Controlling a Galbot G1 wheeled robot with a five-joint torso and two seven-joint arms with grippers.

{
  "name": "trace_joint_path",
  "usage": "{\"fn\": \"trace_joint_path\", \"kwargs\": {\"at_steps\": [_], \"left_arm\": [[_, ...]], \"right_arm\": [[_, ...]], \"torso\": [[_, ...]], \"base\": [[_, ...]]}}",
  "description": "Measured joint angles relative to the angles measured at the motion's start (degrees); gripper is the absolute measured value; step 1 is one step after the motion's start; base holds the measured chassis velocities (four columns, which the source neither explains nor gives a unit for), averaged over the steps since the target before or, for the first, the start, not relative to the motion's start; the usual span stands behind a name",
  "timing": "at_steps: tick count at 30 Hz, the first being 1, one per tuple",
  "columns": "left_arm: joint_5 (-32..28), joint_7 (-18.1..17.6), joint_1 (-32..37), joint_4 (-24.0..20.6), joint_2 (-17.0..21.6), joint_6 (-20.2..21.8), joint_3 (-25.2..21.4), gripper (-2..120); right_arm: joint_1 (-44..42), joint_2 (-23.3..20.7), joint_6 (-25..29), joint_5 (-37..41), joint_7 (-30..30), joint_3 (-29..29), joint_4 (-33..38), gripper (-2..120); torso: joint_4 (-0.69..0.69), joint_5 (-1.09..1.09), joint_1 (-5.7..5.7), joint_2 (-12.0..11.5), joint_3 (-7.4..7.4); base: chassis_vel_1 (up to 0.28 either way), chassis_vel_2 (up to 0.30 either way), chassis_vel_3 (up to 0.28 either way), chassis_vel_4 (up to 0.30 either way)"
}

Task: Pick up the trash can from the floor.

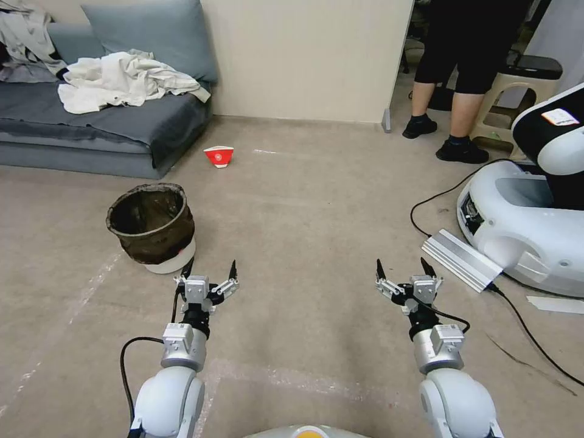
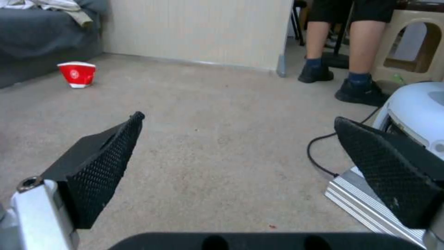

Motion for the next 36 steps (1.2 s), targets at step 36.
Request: {"fn": "trace_joint_path", "kwargs": {"at_steps": [36], "left_arm": [[-0.1,-0.3,9.7,-19.6,-2.5,0.4,-2.6,100]], "right_arm": [[-12.5,5.0,2.1,0.6,4.0,-2.4,14.8,100]], "torso": [[-0.02,-0.02,-0.01,0.0,-0.01]], "base": [[0.0,0.0,0.0,0.0]]}}
